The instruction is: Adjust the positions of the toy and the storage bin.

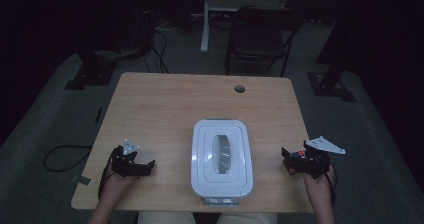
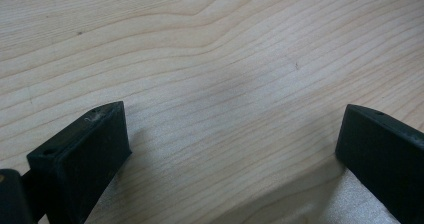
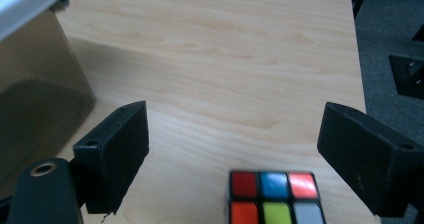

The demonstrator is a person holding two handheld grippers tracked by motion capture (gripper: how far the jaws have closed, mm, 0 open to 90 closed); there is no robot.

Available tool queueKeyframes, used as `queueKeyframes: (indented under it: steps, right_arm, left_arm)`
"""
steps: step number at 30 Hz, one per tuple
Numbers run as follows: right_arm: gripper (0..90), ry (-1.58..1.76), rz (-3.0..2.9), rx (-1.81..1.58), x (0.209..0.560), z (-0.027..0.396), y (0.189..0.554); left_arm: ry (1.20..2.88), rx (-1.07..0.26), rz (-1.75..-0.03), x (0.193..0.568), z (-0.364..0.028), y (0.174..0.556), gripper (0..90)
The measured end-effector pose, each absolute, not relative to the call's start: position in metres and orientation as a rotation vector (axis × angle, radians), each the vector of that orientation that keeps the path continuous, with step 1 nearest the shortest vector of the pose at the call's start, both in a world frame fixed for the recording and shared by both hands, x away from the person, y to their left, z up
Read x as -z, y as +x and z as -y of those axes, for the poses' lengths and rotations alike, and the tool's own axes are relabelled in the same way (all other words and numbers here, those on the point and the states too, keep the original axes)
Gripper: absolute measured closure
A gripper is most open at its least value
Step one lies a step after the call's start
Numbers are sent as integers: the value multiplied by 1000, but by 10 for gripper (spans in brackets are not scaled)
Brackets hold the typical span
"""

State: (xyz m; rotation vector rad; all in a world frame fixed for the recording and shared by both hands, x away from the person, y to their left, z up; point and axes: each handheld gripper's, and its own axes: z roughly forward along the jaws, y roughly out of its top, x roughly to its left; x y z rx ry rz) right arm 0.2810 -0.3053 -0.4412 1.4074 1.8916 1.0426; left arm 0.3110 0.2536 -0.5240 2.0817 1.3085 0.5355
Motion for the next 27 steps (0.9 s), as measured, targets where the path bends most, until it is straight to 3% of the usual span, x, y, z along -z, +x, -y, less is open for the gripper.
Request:
queueKeyframes:
  steps: [13, 27]
  right_arm:
    - [130, 1302, -1879, -1067, 448, 269, 291]
    - [139, 1222, -2070, -1087, 481, 234, 304]
  left_arm:
    - [2083, -533, -1305, 524, -254, 311, 14]
    - [2077, -541, -1323, 524, -255, 309, 14]
